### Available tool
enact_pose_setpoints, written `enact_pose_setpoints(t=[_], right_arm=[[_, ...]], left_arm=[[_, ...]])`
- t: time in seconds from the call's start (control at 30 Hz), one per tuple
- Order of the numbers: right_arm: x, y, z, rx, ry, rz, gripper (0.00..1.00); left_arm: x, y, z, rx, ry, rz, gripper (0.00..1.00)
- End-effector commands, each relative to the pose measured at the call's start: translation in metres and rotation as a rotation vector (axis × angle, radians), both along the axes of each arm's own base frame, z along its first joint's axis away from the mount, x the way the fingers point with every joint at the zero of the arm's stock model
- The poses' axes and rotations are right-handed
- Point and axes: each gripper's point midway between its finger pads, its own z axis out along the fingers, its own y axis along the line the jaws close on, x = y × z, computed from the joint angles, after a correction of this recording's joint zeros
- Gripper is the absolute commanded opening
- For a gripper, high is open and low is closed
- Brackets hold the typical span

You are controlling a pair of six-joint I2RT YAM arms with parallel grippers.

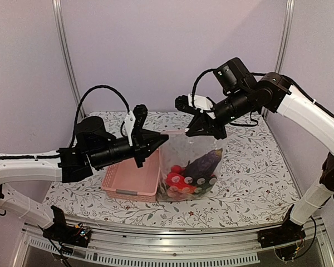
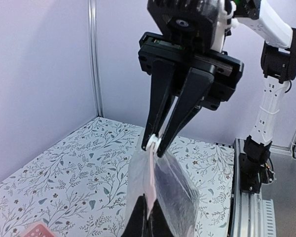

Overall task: Place the food in the zip-top bag and seal the zipper
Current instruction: Zip the zipper on the zipper food storage bag.

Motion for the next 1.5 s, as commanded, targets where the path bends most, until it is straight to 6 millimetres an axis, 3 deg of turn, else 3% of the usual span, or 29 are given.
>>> enact_pose_setpoints(t=[0.0, 0.73, 1.47], right_arm=[[0.025, -0.052, -0.028, -0.122, 0.029, -0.148, 0.05], [0.039, -0.151, -0.062, -0.181, 0.091, -0.318, 0.05], [0.044, -0.169, -0.066, -0.189, 0.088, -0.347, 0.05]], left_arm=[[-0.003, 0.016, 0.007, -0.019, -0.021, 0.039, 0.0], [-0.003, 0.03, 0.006, -0.02, -0.022, 0.083, 0.0], [0.002, 0.028, -0.003, -0.004, -0.012, 0.101, 0.0]])
